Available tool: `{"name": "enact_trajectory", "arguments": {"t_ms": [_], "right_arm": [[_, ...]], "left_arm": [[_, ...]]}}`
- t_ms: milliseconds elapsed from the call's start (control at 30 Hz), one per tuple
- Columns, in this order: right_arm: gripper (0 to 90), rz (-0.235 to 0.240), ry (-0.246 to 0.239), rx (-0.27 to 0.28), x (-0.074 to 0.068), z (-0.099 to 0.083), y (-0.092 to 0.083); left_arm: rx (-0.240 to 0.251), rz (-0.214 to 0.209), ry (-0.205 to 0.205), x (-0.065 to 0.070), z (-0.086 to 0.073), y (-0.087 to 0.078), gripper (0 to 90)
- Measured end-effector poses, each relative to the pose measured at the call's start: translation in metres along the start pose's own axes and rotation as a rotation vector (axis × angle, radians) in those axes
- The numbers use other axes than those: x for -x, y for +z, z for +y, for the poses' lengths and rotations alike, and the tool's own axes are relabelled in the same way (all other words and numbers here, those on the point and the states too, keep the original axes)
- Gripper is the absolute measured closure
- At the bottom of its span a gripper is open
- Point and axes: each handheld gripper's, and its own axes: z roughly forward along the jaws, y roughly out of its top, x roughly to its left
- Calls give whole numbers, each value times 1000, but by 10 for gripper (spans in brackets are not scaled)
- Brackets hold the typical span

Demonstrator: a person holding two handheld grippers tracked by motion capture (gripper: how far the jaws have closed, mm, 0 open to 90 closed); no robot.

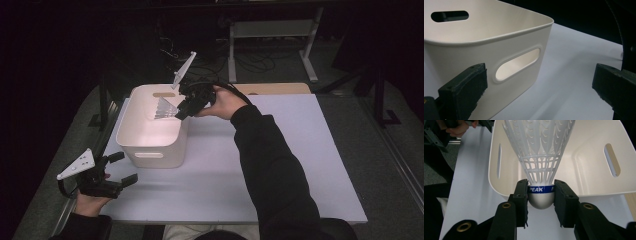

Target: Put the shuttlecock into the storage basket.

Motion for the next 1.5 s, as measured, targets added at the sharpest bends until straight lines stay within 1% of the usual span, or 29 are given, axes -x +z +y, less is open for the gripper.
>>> {"name": "enact_trajectory", "arguments": {"t_ms": [500,733,800,1133,1367,1500], "right_arm": [[642,34,-30,-10,-3,13,21],[642,47,-29,-13,-3,16,28],[642,52,-33,-9,-3,17,31],[642,75,-33,-29,-5,18,44],[642,90,-41,-37,-6,18,53],[642,98,-36,-40,-7,17,57]], "left_arm": [[1,-4,-1,1,0,-1,0],[-1,-4,1,1,0,-1,0],[-1,-3,1,1,0,-1,0],[1,-2,0,1,-1,-2,0],[1,-5,0,1,-1,-2,0],[1,-5,0,1,-1,-2,0]]}}
